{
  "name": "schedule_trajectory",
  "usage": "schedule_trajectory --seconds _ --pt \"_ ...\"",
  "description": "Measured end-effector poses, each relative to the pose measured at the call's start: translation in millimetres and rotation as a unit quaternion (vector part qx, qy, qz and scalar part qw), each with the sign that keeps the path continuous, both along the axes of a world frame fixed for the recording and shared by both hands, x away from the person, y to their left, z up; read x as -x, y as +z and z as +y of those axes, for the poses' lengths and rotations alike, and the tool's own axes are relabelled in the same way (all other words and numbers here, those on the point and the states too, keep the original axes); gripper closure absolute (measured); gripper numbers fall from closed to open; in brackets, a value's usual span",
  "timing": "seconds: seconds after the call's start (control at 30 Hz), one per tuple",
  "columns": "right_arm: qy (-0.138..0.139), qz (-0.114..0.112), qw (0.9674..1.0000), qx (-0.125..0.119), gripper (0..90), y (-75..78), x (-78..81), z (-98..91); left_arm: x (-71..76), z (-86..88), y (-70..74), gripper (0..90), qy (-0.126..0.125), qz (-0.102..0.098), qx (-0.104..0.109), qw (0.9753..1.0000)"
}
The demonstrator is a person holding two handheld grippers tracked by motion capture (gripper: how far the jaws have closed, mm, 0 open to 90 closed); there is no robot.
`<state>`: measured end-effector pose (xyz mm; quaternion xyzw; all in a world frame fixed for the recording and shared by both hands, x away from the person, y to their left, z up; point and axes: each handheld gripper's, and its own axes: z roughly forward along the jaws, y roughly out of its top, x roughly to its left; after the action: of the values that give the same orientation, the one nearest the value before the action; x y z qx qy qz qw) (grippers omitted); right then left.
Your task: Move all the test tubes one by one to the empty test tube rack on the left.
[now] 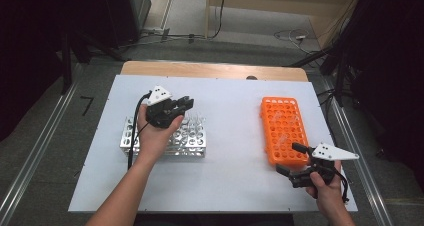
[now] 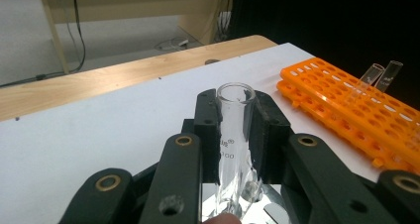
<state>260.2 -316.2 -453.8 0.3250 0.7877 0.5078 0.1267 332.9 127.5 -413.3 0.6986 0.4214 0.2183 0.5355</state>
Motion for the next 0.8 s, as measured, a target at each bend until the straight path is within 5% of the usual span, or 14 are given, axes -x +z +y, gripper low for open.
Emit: schedule_trajectory --seconds 0.8 --pt "-0.006 0.004 1.0 0.005 0.0 -2.5 -0.4 2.8 -0.5 -6.1 -17.6 73.3 -0.009 0.062 -0.045 0.997"
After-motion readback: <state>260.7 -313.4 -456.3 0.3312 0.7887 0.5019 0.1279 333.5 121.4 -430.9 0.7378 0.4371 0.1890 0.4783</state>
